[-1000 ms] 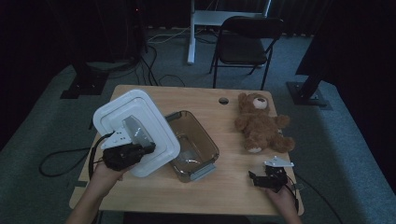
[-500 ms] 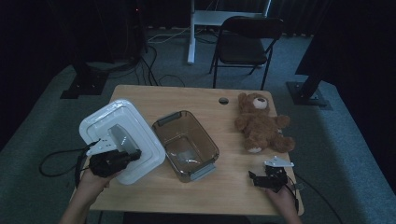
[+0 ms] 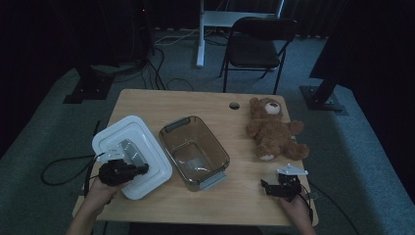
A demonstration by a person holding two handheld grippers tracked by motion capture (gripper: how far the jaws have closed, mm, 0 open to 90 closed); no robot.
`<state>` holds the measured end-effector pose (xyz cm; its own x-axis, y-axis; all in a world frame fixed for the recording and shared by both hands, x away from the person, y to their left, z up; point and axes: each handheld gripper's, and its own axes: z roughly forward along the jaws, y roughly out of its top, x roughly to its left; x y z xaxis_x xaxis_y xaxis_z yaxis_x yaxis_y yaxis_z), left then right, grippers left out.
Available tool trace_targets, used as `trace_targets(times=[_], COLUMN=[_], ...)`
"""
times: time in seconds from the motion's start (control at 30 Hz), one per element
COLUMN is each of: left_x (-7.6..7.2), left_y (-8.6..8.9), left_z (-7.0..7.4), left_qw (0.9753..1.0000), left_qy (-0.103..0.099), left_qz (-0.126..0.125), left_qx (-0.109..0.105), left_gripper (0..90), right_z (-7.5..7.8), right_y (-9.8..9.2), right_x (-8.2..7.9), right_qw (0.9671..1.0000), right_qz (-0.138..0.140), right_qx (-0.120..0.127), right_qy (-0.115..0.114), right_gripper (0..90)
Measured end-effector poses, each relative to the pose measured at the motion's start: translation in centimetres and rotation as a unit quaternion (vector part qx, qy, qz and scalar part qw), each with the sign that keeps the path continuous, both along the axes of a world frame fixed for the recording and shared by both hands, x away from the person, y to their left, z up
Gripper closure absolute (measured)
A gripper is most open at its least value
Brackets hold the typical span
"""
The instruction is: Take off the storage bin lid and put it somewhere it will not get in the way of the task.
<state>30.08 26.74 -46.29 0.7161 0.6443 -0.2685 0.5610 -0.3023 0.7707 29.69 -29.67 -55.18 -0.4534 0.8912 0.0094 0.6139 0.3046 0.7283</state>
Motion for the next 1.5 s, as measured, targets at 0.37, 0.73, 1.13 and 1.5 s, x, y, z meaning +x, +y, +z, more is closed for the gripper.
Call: trace_targets(times=[0.37,0.73,1.13,1.5], left_x=[3.0,5.5,5.8,4.7], left_y=[0.1,0.2,0.3,0.8], left_z=[-3.9,-6.7,-7.0,-6.0], left_qw=[0.9969,0.9938,0.9966,0.9986], left_qy=[0.074,0.108,0.079,0.035], left_qz=[-0.019,0.001,0.017,0.036], left_qx=[-0.019,-0.028,-0.011,0.018], left_gripper=[84.9,76.2,44.8,29.7], right_z=[0.0,0.0,0.0,0.0], right_y=[0.0,0.0,0.0,0.0], right_x=[0.0,0.0,0.0,0.0], right_qw=[1.0000,1.0000,1.0000,1.0000], right_qz=[0.000,0.000,0.000,0.000], right_qx=[0.000,0.000,0.000,0.000], right_qy=[0.000,0.000,0.000,0.000], right_gripper=[13.3,13.4,13.4,13.4])
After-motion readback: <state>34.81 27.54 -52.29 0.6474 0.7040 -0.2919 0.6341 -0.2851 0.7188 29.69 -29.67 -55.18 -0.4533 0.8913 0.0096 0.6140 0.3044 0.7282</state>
